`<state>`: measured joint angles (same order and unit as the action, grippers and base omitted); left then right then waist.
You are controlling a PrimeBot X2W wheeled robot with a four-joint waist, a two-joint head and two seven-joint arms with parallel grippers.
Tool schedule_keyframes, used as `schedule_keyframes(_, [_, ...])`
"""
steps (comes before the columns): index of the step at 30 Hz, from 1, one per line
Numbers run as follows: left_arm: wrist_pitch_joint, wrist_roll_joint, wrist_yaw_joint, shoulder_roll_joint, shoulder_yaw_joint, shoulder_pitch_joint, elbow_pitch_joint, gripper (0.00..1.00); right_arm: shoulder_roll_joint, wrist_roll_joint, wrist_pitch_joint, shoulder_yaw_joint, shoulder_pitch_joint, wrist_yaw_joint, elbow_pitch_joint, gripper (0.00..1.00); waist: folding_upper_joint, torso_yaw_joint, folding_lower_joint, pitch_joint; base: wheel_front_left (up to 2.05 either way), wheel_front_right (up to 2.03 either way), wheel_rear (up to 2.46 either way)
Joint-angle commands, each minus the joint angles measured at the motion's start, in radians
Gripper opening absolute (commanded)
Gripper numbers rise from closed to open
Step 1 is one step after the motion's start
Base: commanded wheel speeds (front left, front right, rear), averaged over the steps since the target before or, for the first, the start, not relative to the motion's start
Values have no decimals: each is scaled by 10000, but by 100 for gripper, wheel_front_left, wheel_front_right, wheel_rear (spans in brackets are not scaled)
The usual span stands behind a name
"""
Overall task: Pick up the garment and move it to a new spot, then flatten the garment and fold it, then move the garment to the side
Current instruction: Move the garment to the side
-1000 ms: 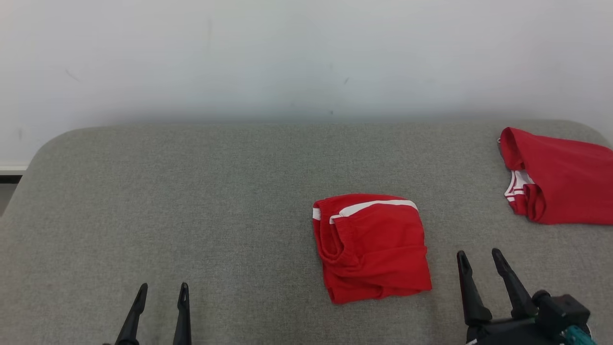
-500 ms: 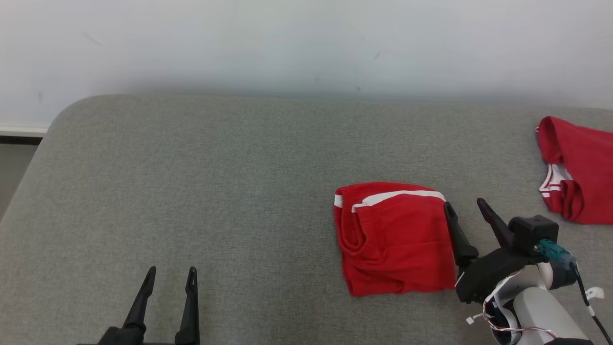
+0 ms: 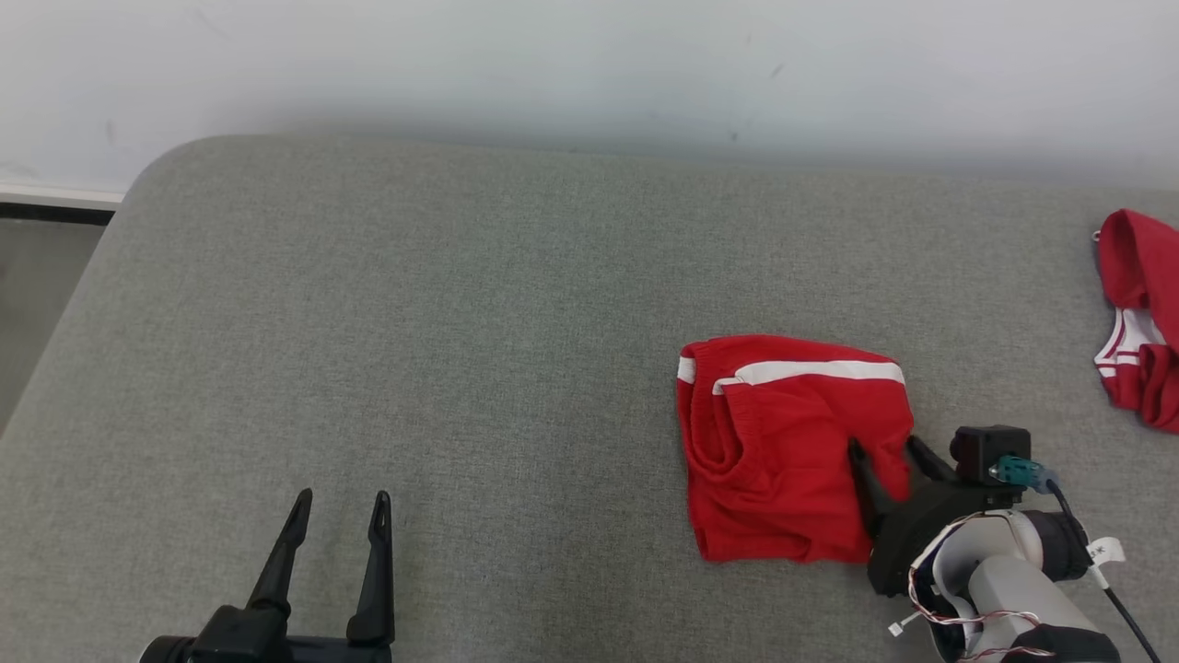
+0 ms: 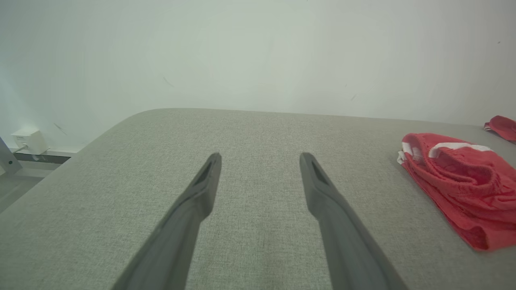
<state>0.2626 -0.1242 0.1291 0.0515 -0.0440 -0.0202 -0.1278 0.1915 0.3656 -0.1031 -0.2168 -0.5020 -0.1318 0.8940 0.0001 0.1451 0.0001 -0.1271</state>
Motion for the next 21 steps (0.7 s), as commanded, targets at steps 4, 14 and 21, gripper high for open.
schedule_keyframes(4, [29,-103,-11,-14,15,-127,-31,100,-231,222,190,-227,-210,27,733,100,-1,55,-1,-133,0,0,0])
schedule_keyframes(14, [28,-132,-32,-18,-68,-496,76,100,469,521,-157,-1280,-1294,33,835,0,-1,-316,-1,-778,0,0,0])
schedule_keyframes(21, [28,-73,-30,-14,-202,-1178,370,100,1852,585,249,-2668,-2650,30,-151,0,-1,-971,-1,-1939,0,0,0])
